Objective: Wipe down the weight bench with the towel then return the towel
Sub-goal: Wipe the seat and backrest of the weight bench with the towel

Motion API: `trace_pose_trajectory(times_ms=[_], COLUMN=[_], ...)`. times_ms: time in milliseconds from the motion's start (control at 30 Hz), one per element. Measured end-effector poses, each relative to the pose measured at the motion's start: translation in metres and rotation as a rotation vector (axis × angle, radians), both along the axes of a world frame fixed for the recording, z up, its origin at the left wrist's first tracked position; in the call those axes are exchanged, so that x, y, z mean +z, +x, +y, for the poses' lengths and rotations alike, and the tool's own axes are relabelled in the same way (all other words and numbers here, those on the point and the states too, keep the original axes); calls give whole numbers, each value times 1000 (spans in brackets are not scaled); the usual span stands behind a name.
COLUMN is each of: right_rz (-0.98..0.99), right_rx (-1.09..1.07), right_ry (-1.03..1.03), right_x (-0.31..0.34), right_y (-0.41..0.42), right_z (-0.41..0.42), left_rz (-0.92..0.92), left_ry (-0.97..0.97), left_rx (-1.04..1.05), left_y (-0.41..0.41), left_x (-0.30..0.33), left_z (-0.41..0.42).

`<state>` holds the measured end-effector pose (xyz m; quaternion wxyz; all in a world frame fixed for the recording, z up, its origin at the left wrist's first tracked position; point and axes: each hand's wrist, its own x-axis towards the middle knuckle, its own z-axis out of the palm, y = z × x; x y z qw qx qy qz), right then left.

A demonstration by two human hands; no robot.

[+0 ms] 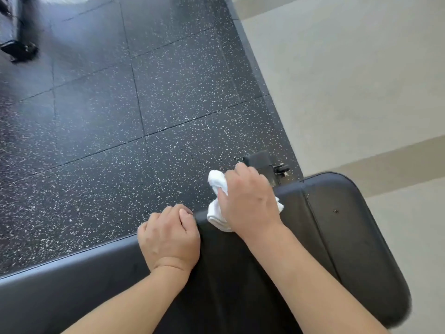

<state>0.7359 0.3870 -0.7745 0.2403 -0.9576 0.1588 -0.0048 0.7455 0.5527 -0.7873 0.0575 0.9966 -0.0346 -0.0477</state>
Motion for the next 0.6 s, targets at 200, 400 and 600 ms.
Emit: trace_pose_trajectory(times_ms=[200, 400, 600], right_rz=[-352, -333, -376], right_rx=[-107, -270, -439], right_ry=[-32, -46, -79], right_x=[2, 0, -5], right_y=[-96, -194, -178], right_z=[-33, -6, 4], left_rz=[79, 120, 127], left_ry=[25, 52, 57], left_rx=[-9, -17, -3], left_y=[3, 4, 6], left_x=[5, 7, 3], left_z=[-3, -1, 1])
